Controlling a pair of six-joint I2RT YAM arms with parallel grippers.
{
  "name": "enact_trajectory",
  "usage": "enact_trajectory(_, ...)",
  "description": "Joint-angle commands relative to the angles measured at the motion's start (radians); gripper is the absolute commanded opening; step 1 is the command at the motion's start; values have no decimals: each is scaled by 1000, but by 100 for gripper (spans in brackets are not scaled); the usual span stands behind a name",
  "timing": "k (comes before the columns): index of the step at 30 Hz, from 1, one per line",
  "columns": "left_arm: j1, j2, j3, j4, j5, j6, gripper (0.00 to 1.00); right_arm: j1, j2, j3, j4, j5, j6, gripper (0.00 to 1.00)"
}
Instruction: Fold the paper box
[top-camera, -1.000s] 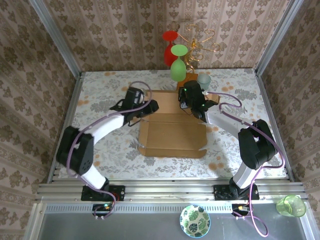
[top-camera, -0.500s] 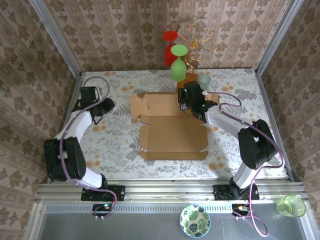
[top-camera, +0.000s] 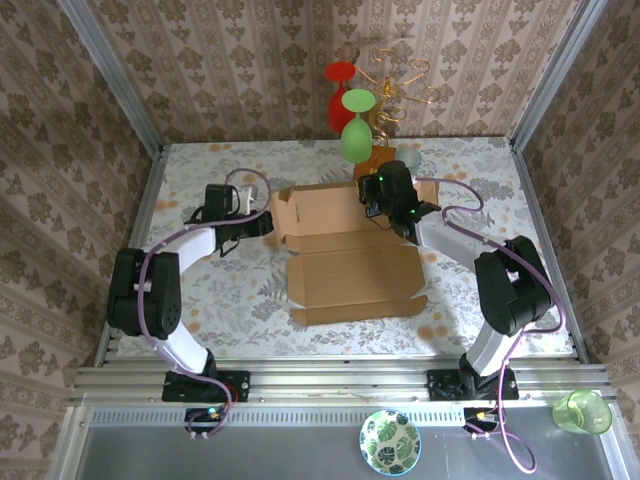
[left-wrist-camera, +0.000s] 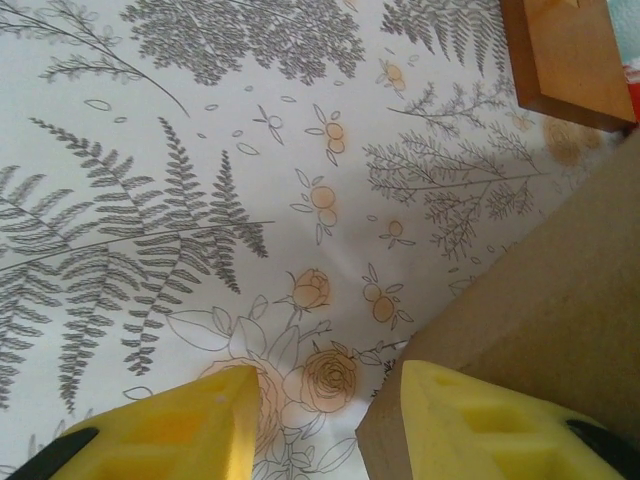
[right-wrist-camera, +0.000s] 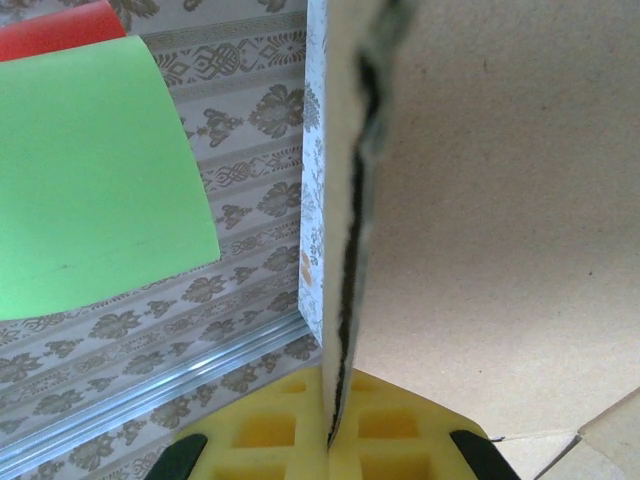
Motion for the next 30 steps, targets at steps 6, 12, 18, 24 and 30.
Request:
enact_trajectory(6,-47,-125,-106,130,27,68,43,-19,45,-2,66,-69,-64,0)
enact_trajectory(12,-48,-169,-178,192,75,93,45,-23,60,-5,83,-86,-63,0)
enact_trajectory(18,-62,-152,-164,196,91,118,46,-24,70,1,88,-96,-56,0)
enact_trajectory(24,-84,-129,-124,186,114,134,48,-26,75,6,94,-109,-54,0)
enact_trajectory(30,-117,-104,-106,177,81,142,49,-24,70,-8,123,-122,-58,0)
